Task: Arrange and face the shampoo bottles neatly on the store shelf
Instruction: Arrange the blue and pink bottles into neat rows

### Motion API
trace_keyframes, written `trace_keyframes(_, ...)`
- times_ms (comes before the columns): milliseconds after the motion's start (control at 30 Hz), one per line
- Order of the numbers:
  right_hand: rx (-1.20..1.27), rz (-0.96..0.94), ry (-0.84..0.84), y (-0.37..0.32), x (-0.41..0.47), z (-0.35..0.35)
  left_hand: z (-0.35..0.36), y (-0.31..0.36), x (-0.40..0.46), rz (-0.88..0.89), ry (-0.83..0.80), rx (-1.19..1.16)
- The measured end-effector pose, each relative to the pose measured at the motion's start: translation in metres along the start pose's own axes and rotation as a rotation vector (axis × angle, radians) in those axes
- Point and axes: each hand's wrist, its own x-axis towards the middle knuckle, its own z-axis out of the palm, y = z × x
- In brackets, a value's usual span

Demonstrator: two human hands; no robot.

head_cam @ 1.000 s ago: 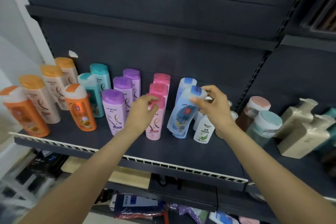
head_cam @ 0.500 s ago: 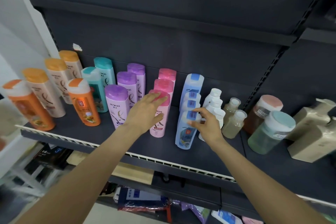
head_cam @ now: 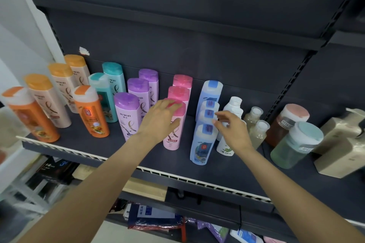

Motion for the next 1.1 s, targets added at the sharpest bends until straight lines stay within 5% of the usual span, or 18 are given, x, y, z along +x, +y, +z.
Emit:
trace_keyframes(200,-0.237,0.02,-0.18,-0.003,0.048,-0.007,0.0,-0.004,0.012,-0.038,0.002,-0.033)
trace_keyframes(400,-0.162,0.086,-0.325,0.01,0.059,0.009,-0.001,-0.003,0.017,-0.091,0.029,-0.084)
trace_keyframes(1100,0.412,-0.053,-0.004,-0.047,0.058,-0.047,-0.008,0.005,0.018,-0.13,0.005,-0.096)
